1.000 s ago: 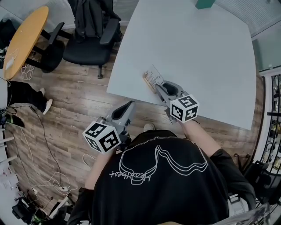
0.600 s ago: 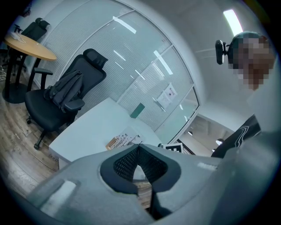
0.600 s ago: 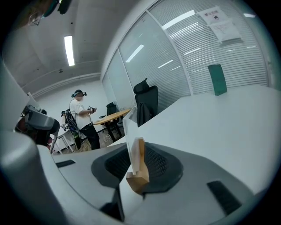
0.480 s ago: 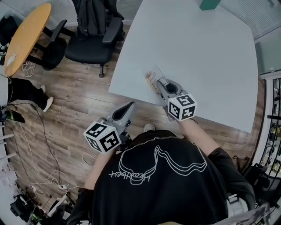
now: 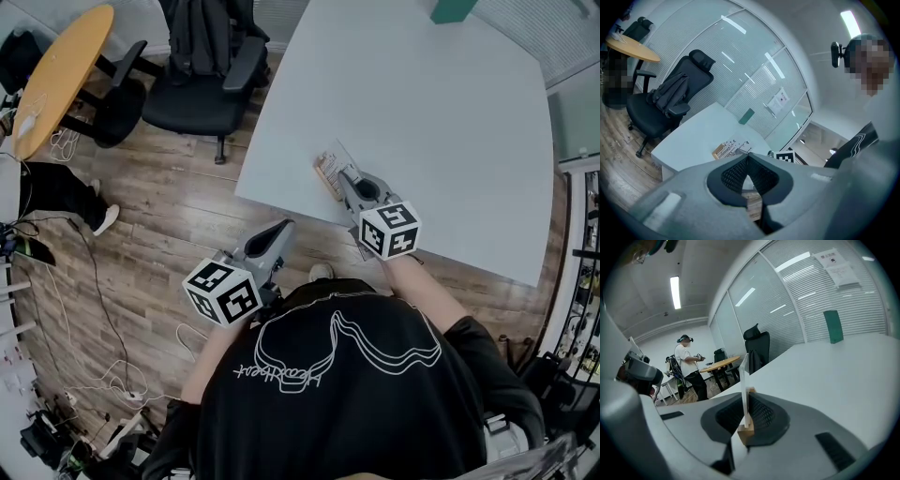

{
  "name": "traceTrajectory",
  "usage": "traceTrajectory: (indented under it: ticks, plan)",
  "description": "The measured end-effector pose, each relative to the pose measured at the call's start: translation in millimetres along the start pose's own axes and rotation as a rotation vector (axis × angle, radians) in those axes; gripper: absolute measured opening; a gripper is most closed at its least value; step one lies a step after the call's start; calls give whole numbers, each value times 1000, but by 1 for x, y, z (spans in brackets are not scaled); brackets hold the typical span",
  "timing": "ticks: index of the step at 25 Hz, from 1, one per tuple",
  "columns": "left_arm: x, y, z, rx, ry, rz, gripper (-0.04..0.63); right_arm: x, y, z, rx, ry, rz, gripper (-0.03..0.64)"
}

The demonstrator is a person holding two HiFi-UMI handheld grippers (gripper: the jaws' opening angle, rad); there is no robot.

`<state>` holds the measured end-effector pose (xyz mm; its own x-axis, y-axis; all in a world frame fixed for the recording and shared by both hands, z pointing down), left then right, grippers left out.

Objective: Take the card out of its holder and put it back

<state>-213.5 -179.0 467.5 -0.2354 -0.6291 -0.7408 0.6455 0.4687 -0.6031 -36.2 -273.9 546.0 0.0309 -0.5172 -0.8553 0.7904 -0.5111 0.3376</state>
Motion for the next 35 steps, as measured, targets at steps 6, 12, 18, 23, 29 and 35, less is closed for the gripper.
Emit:
traceTrajectory:
  ticks: [6,12,18,23,29,35]
  plan:
    - [-4,3,3,-5,-7,-10,14,4,1,1,9,8,5,23]
    - [-4,15,-2,0,2,0,14,14,-2,-8,20,27,-3,23]
    - [-2,33,-10,20,26,18,14,31,-8,-24,35,64,-26,23]
    - [3,50,-20,40,69,27,14,47,-11,-41,53,94,-46,21]
    - [11,76,-35,58,132,64,14,66,-16,-79,124,142,35,23]
    - [13,109,-52,55,188,86,14,80,-47,-133,274,132,52,23]
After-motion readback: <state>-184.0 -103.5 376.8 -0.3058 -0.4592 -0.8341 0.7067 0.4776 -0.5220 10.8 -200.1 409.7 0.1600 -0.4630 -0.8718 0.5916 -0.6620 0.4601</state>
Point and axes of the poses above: the fingertips, and each gripper's own axes: z forward along the fingers, y to its right, x out of its top, the point moved 6 cm from there along -z, backward along the fingers, and after that the axes turned 3 degrees about z, right-handed, at the moved point
